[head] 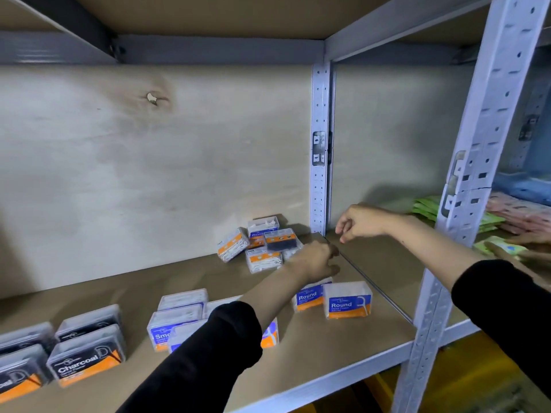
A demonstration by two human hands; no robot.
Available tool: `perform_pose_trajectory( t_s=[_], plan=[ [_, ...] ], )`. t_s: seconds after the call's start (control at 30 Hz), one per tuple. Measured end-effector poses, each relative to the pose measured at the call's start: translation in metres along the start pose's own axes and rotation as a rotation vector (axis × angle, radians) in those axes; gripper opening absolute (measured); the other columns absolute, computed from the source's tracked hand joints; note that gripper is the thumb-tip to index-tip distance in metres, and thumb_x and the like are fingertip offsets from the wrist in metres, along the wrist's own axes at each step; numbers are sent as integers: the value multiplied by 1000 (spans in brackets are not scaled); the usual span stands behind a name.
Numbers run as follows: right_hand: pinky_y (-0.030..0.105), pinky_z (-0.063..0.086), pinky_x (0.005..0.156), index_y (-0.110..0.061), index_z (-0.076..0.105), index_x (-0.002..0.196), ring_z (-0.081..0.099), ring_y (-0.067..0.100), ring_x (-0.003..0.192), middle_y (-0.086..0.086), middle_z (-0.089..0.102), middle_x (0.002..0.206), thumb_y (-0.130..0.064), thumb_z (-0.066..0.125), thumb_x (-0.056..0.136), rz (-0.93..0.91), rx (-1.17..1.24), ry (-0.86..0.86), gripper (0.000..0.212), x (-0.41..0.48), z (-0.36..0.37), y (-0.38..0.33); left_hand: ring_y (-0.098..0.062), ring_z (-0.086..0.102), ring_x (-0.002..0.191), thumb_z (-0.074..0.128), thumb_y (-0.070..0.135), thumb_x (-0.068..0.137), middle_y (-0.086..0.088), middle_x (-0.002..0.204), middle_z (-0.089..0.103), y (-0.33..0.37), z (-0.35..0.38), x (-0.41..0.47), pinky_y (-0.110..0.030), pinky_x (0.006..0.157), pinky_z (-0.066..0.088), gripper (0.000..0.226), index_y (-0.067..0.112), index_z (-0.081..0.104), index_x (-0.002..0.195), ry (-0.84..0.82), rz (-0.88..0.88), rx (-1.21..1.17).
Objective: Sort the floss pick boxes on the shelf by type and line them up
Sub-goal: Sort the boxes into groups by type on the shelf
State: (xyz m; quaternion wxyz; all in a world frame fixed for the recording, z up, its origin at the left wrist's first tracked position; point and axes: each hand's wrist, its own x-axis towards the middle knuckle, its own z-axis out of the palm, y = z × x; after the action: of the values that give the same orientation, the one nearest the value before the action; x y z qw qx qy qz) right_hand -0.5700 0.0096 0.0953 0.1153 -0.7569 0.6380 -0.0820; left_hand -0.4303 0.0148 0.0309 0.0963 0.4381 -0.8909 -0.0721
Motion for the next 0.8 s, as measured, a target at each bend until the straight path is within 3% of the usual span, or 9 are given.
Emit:
perform_pose_trajectory(
  t_s=[0.13,0.2,0.4,0.5,0.53,0.63,0.8],
  plan=[
    [10,34,61,-7,66,108,52,13,87,10,67,112,-14,69,79,-25,11,10,30,18,9,-11,-30,58,115,55,22,89,-15,123,61,-46,-20,-6,-37,96,48,36,5,59,120,42,-115,-5],
    [16,38,63,-6,66,109,56,16,89,10,67,113,-14,68,80,-39,2,0,30,30,16,-17,-30,58,113,54,20,89,-15,122,63,-67,-29,-11,-34,95,48,33,5,61,118,55,-178,12],
    [23,44,81,-5,67,108,61,23,99,12,67,112,-5,61,82,-95,-16,0,27,75,42,-33,-31,55,115,54,20,87,-14,123,60,-138,-30,-15,-34,93,44,32,6,60,116,116,-384,40],
    [34,50,89,-7,67,105,61,24,100,12,67,110,-6,61,80,-135,-16,-8,25,100,59,-36,-31,54,116,54,20,88,-13,124,59,-168,-23,-11,-33,91,44,32,6,58,117,130,-470,18],
    [34,50,86,-8,67,104,60,23,97,10,67,109,-8,61,81,-151,-26,-8,25,107,65,-36,-29,52,119,53,19,89,-12,128,57,-176,-21,-9,-32,93,44,36,6,55,122,117,-494,30],
    [18,39,68,-9,61,110,49,15,92,6,58,108,-14,60,84,-205,-54,-10,27,125,82,-36,-26,50,121,53,19,89,-10,132,51,-203,-8,-1,-34,95,43,41,6,50,128,85,-546,69],
    [32,42,98,-14,43,132,46,18,118,4,43,134,-26,65,81,-235,-115,-13,56,148,105,-33,-26,46,123,62,27,85,-12,133,43,-232,14,14,-33,95,43,58,4,38,133,28,-613,123]
  ],
)
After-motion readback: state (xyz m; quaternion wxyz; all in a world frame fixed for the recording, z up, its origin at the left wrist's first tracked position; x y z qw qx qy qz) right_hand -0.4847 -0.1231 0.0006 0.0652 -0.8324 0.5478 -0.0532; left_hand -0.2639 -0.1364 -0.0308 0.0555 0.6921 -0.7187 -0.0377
